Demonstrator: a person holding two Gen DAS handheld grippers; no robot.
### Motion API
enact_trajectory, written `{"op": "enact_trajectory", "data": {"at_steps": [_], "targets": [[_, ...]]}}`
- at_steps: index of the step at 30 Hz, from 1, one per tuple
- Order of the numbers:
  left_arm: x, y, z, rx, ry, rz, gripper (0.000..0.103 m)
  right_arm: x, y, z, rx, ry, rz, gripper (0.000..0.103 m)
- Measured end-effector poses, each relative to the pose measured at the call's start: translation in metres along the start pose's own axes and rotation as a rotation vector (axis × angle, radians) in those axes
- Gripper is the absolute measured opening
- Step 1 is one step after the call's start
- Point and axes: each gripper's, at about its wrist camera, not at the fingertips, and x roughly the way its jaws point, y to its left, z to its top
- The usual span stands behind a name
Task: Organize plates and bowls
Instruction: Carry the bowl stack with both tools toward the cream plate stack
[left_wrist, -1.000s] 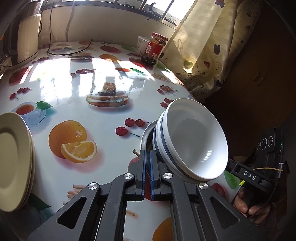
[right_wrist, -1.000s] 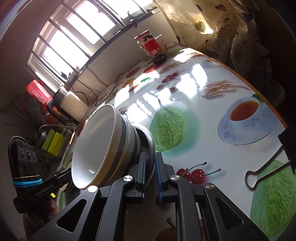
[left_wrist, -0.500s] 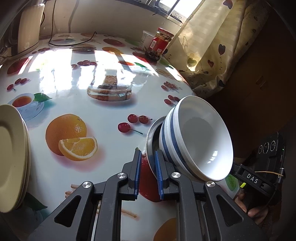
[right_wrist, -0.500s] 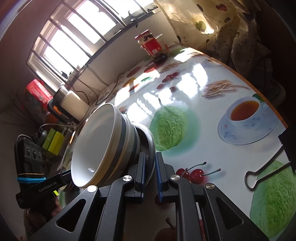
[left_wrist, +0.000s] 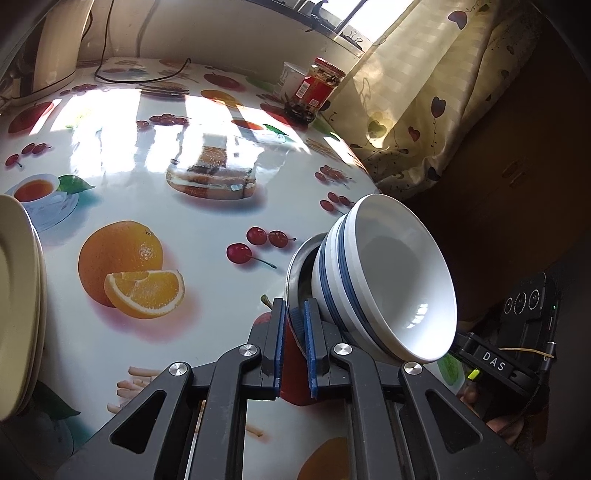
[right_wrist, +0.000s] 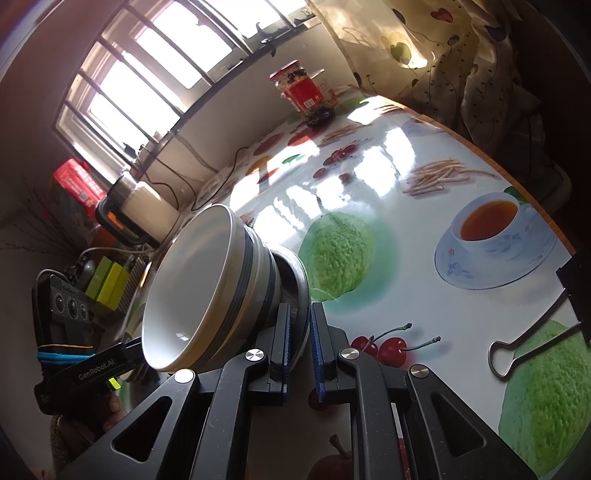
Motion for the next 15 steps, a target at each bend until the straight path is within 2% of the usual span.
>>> {"op": "enact_trajectory", "data": {"at_steps": [15], "targets": [[-0.017, -0.001, -0.001, 0.018, -0.031, 0.024, 0.008, -0.002, 0.011, 0.003, -0.016, 0.005, 0.009, 0.012]]}}
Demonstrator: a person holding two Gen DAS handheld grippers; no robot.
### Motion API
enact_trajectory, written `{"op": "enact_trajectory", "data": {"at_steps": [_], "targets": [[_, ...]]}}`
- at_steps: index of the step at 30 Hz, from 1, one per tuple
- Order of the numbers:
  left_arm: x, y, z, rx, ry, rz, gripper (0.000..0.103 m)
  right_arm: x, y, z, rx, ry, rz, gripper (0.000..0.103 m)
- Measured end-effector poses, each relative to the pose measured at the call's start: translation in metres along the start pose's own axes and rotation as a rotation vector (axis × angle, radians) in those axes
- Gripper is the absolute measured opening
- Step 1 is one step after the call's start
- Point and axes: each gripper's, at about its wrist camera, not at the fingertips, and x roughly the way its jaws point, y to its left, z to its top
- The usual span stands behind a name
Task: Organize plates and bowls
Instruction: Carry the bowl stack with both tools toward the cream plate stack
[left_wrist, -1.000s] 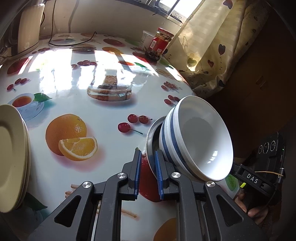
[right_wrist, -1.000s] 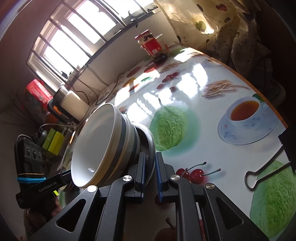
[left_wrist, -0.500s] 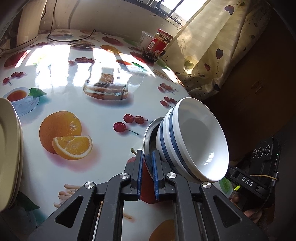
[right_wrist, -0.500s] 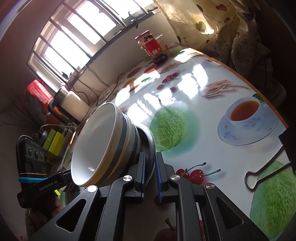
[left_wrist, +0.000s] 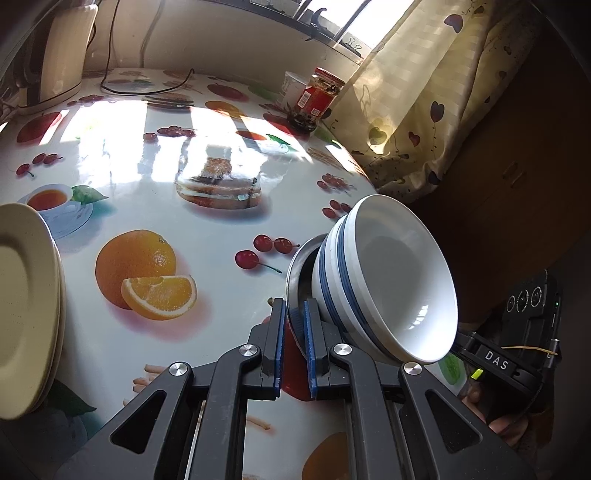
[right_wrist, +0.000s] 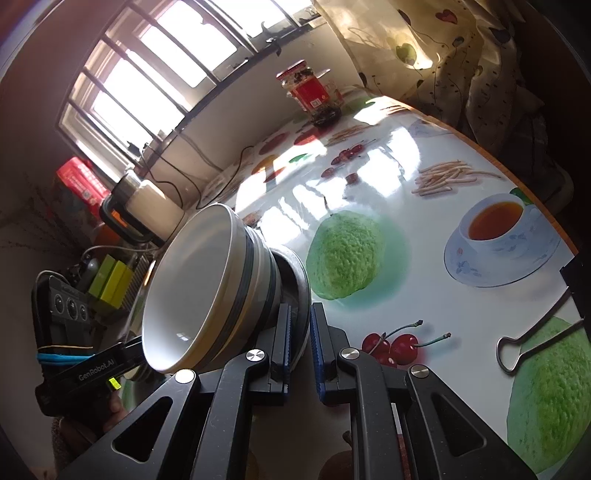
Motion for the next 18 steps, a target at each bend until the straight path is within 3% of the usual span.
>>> {"op": "enact_trajectory", "data": {"at_steps": [18], "targets": [[-0.049, 0.024, 0.005, -0.041, -0.078, 0.058, 0.008, 0.012, 0.051, 0.000, -0.084, 0.033, 0.056, 0.012]]}}
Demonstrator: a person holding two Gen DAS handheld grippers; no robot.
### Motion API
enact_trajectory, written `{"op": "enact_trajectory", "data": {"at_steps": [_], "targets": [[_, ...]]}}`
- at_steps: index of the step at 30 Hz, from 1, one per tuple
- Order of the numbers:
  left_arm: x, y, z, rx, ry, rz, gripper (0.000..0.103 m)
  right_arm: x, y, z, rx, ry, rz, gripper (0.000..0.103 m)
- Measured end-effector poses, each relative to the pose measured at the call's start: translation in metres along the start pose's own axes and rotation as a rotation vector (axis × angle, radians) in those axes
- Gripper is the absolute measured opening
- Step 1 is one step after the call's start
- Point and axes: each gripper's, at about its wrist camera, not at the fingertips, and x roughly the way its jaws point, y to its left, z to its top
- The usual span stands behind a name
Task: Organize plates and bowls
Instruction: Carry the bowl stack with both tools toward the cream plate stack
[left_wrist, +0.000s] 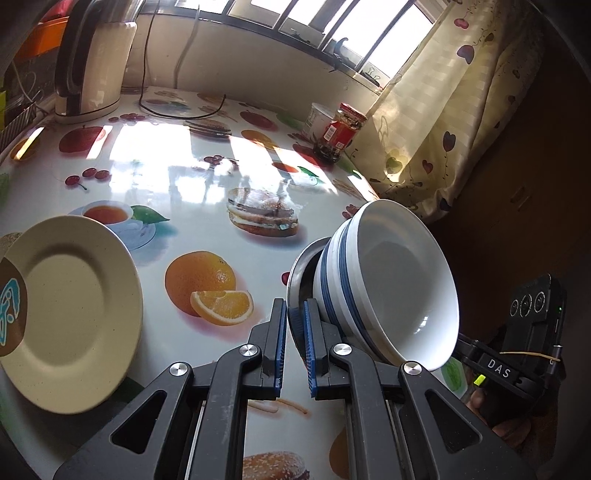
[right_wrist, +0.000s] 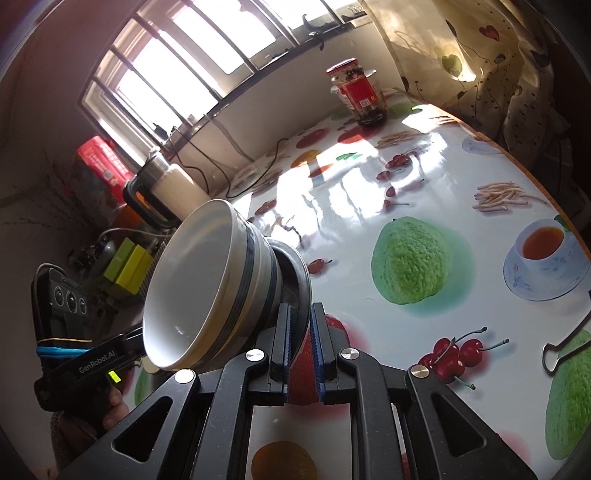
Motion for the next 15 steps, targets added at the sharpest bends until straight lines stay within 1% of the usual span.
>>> {"op": "enact_trajectory", "data": {"at_steps": [15], "targets": [[-0.041, 0.037, 0.006, -0.045, -0.062, 0.073, 0.008, 0.030, 0.049, 0.000, -0.077, 0.056, 0.059, 0.012]]}}
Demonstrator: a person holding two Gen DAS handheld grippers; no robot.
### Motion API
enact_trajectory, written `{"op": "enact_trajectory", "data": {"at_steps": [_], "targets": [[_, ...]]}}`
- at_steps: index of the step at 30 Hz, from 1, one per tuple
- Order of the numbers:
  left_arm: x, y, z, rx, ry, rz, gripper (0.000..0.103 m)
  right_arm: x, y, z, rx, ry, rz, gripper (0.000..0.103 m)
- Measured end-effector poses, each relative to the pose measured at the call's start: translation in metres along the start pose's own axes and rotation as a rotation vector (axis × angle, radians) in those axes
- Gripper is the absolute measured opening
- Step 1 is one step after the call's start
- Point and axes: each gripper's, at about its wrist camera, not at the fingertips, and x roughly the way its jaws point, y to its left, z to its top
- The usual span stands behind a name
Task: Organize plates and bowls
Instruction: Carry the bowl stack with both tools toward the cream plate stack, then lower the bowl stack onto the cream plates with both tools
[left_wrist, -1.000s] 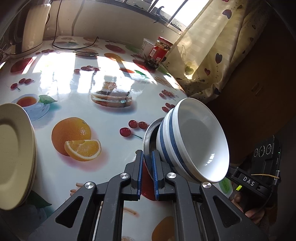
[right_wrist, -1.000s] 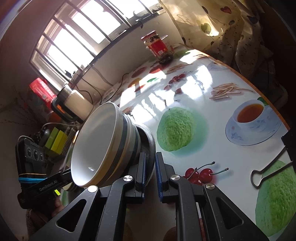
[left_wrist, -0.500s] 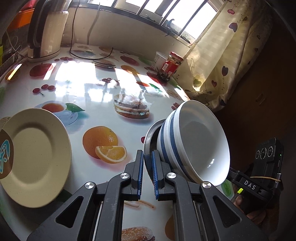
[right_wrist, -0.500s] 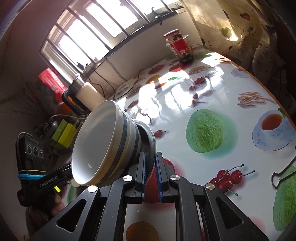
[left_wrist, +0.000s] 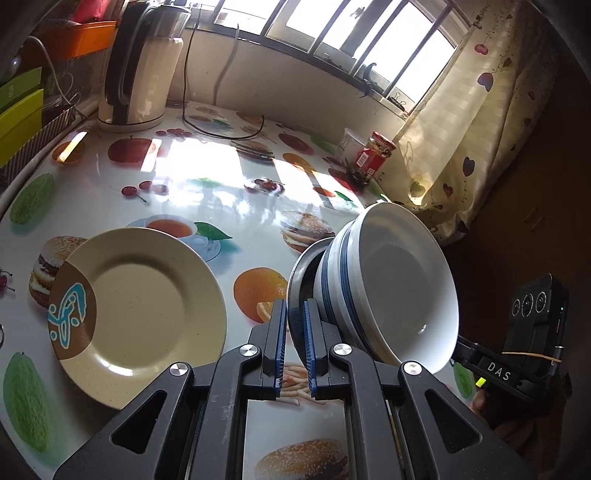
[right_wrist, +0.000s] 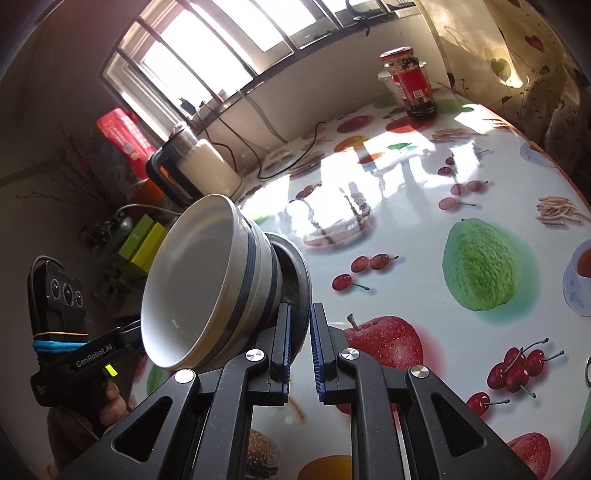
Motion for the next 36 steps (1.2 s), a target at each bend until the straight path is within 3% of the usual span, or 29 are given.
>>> {"op": "enact_trajectory", "data": {"at_steps": [36], "targets": [[-0.054, 0.104, 0.000, -0.144, -0.086, 0.153, 0.007, 0.095, 0.094, 0.006, -0.126, 0.144, 0.111, 0.012]]}}
